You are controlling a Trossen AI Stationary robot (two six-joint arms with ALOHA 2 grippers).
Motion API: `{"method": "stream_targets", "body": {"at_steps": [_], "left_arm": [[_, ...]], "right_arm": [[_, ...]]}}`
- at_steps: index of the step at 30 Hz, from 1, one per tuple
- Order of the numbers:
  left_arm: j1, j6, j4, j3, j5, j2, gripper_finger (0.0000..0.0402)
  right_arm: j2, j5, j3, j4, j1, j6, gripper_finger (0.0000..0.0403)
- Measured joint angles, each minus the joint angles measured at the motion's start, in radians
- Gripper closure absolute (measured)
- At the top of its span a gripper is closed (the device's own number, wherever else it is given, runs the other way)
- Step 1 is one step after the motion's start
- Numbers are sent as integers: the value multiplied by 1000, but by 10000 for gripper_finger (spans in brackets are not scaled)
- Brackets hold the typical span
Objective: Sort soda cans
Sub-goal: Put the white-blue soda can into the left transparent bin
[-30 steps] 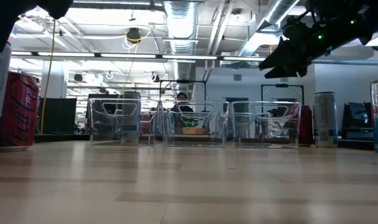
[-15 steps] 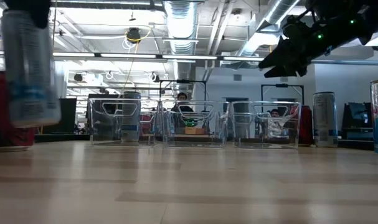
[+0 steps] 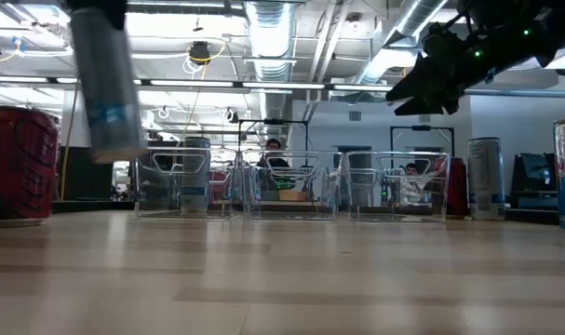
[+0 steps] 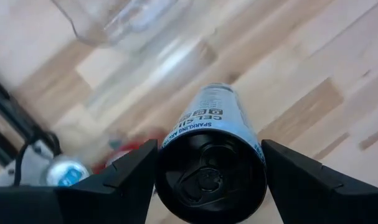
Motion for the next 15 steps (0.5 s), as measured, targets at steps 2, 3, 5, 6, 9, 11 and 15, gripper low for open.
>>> {"method": "stream_targets", "body": {"at_steps": [2,3,5,6,9,11,15], "left_arm": [[31,37,-1,37,-7,0,145],[49,56,-2,56,-8,0,145],[88,95,-2,91,-7,0,145],[108,113,-2,108,-7,0,145],[179,179,-3,156,-19,0,145],[236,231,1,186,-28,0,145],[366,355,17,231,-40,0,145]], "right_arm": [[0,0,0,-2,0,5,53],[0,0,0,-4,0,6,53],[0,0,0,-5,0,7,53],[0,0,0,-5,0,7,53],[0,0,0,-4,0,6,53],[0,0,0,-4,0,6,53],[0,0,0,-4,0,6,53]]}}
